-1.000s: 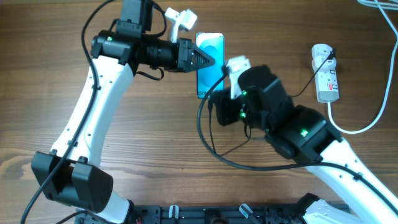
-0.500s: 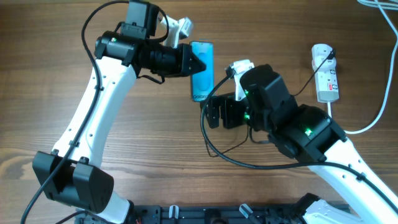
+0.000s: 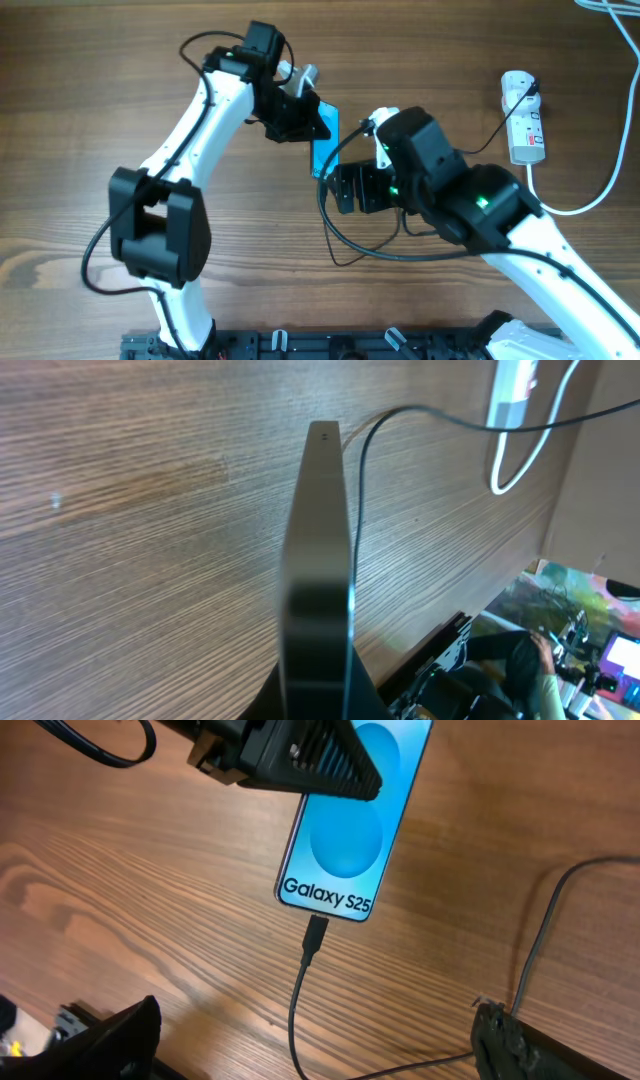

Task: Plug charger to phone and switch on socket
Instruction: 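Lower the phone with attached cable onto the table using both grippers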

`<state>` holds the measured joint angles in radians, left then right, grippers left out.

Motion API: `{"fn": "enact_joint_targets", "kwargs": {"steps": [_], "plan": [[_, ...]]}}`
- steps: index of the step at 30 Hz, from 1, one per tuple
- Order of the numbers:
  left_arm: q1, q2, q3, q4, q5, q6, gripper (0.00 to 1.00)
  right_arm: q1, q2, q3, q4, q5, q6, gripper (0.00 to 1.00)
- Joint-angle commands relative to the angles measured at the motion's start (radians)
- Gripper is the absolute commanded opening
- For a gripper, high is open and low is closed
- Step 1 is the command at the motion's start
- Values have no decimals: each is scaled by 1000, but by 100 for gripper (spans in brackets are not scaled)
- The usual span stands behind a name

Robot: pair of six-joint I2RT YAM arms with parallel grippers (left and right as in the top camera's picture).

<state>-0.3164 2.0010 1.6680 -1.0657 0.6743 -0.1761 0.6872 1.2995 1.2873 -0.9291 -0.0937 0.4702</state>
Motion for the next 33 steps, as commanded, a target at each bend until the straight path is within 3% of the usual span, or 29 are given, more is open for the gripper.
{"fn": "enact_joint_targets", "kwargs": {"steps": [1,4,28,33], "plan": [[-19,55,0,3,24,29,4,-1,65,13,-8,-12,36,100],[-29,98,0,2,24,92,4,-1,109,13,-7,-13,66,100],[-33,272,-18,98,-44,93,5,0,131,13,-6,-32,108,100],[-33,272,-28,114,-91,94,13,0,131,13,-6,-39,109,100]]}}
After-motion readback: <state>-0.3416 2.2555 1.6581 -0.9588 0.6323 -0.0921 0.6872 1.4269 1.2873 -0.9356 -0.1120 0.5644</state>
